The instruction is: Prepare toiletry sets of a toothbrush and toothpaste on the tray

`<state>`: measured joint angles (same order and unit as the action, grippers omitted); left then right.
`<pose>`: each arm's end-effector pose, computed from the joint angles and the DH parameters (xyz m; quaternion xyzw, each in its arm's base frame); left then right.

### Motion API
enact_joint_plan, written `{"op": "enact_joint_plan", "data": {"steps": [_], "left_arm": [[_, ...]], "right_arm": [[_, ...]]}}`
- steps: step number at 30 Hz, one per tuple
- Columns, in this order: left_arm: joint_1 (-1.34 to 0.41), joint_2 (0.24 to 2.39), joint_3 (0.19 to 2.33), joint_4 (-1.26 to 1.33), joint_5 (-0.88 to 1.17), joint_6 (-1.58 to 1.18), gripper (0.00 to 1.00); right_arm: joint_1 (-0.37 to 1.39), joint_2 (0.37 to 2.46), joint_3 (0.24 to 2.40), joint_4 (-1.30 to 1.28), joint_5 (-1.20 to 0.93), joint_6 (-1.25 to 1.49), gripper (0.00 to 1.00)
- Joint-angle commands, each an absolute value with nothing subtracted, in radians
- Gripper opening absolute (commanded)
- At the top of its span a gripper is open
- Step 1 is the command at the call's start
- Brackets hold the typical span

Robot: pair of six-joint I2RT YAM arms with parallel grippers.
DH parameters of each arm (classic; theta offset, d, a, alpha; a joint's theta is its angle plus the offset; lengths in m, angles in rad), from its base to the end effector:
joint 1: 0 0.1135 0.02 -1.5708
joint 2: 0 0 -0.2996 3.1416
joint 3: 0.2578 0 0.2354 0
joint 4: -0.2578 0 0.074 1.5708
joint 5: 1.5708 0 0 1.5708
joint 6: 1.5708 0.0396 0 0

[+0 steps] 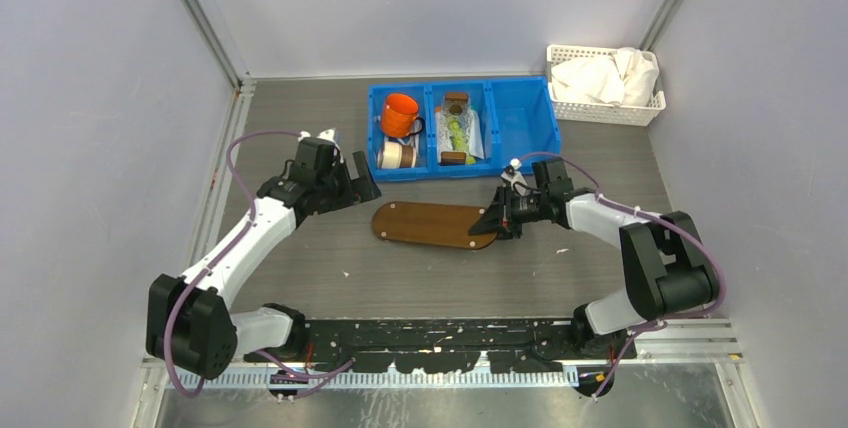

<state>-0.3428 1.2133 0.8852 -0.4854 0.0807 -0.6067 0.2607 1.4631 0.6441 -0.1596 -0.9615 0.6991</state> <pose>0.2136 -0.0796 0.2952 -0.1074 0.9223 -0.2022 0.3114 0.2245 0.0935 0.2059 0.0527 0.8571 0.5118 0.0253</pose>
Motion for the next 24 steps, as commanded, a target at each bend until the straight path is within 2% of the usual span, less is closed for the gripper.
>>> {"op": "enact_joint_plan", "data": {"steps": [1,9,12,16,24], "left_arm": [[-0.342,1.18,0.913,-0.488,0.078,-0.577,0.96],[-0.342,1.175,0.887,-0.46,0.098,-0.604,0.96],[-0.342,1.169,0.875,-0.446,0.103,-0.609,0.95],[-0.342,1.17,0.873,-0.445,0.107,-0.609,0.95],[-0.342,1.179,0.848,-0.395,0.129,-0.644,0.95]], "right_arm": [[0.282,1.537,0.617,-0.367,-0.544,0.605,0.13],[0.296,1.63,0.583,-0.345,-0.322,0.686,0.14],[0.297,1.671,0.581,-0.308,-0.298,0.72,0.18],[0.296,1.677,0.591,-0.309,-0.241,0.75,0.29],[0.297,1.679,0.612,-0.327,-0.149,0.806,0.33]]}}
